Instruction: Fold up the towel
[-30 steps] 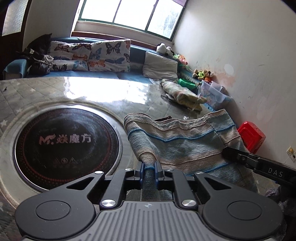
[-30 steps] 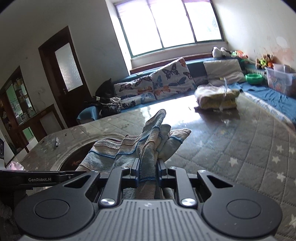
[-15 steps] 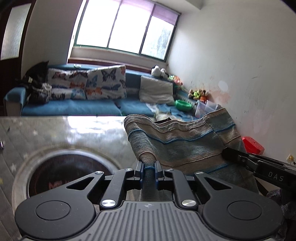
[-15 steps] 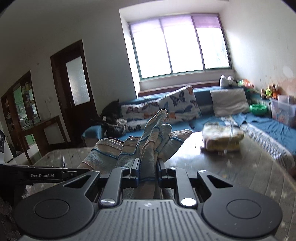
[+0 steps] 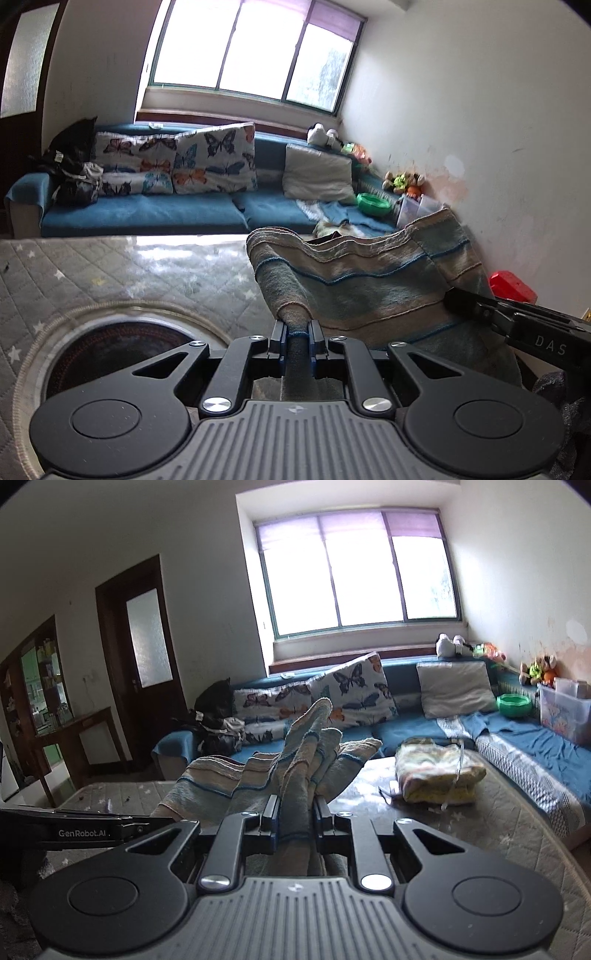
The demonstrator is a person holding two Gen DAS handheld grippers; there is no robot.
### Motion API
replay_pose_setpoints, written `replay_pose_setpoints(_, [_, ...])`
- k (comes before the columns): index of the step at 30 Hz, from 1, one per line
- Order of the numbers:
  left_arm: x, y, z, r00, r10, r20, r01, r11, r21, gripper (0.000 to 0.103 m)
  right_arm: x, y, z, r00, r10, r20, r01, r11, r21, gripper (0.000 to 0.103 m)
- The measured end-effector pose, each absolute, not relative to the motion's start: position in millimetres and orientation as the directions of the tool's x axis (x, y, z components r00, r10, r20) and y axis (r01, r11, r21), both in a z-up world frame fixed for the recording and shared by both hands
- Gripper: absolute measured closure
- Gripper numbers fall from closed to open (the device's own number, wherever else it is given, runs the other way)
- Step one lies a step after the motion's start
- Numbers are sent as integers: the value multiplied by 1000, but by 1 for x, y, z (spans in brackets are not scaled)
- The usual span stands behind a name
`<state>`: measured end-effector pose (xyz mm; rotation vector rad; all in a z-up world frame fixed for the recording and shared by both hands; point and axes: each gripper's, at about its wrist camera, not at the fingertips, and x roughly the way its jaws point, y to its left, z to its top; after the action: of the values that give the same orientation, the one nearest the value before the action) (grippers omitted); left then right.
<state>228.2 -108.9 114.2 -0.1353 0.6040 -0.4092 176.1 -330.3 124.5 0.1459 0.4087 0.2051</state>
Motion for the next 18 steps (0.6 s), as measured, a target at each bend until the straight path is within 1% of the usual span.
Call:
replay_pose_setpoints(14, [259, -122, 30, 625, -395, -673, 301, 918, -259, 91, 214, -340, 41, 810, 215, -545, -110, 970, 218, 86])
replay_pose_setpoints(17, [261, -122, 15, 607, -382, -697, 299, 922, -246, 90, 220, -345, 22, 783, 197, -590, -79, 972, 221, 84])
replay_pose_setpoints(18, [262, -121, 13, 602, -385, -699, 298, 921, -250, 89, 221, -348, 16, 777, 186, -602, -62, 973, 221, 80])
